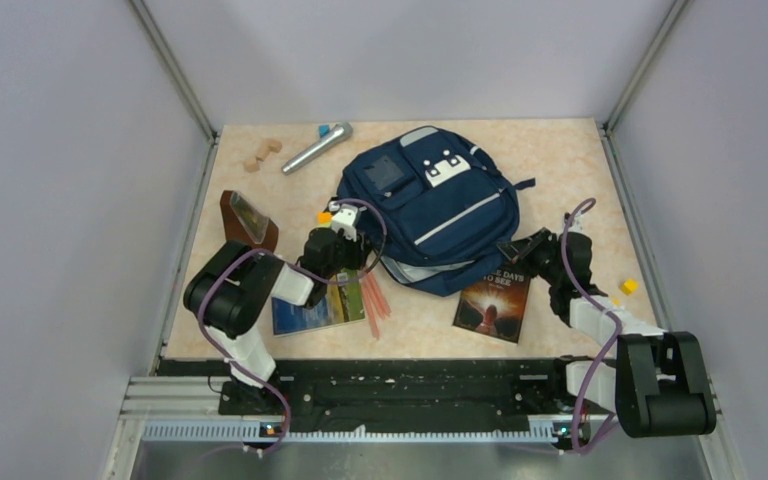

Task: Pack the student bag
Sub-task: Zip the student bag at the center of the board.

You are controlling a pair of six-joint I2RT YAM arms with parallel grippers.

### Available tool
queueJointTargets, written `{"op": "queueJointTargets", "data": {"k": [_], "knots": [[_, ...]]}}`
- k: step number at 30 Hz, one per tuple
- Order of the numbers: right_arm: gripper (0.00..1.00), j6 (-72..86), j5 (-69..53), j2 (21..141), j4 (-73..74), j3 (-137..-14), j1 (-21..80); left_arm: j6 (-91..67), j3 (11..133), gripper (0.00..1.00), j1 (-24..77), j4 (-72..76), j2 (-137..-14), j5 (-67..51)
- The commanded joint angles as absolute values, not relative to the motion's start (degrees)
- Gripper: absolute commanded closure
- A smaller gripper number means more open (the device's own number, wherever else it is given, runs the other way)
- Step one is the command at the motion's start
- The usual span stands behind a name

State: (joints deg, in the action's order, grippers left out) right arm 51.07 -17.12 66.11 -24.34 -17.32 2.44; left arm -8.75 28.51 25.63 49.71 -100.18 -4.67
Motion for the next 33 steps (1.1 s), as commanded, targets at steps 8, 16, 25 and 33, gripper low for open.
{"op": "queueJointTargets", "data": {"k": [8, 16, 25, 33], "knots": [[1.0, 51.8, -19.6, 66.6, -31.6, -18.7, 2.0, -5.8, 29.3, 0.58, 25.4, 60.3, -103.0, -9.0], [1.0, 51.7, -19.5, 66.9, -31.9, -18.6, 2.0, -5.2, 27.7, 1.0, 25.4, 61.7, -101.2, -10.4], [1.0, 51.7, -19.5, 67.4, -32.2, -18.3, 2.0, -7.8, 22.2, 1.0, 25.5, 62.4, -98.0, -10.0], [1.0, 51.8, -19.4, 67.6, -32.2, -18.0, 2.0, -9.1, 21.4, 1.0, 25.9, 58.5, -94.5, -11.1]]}}
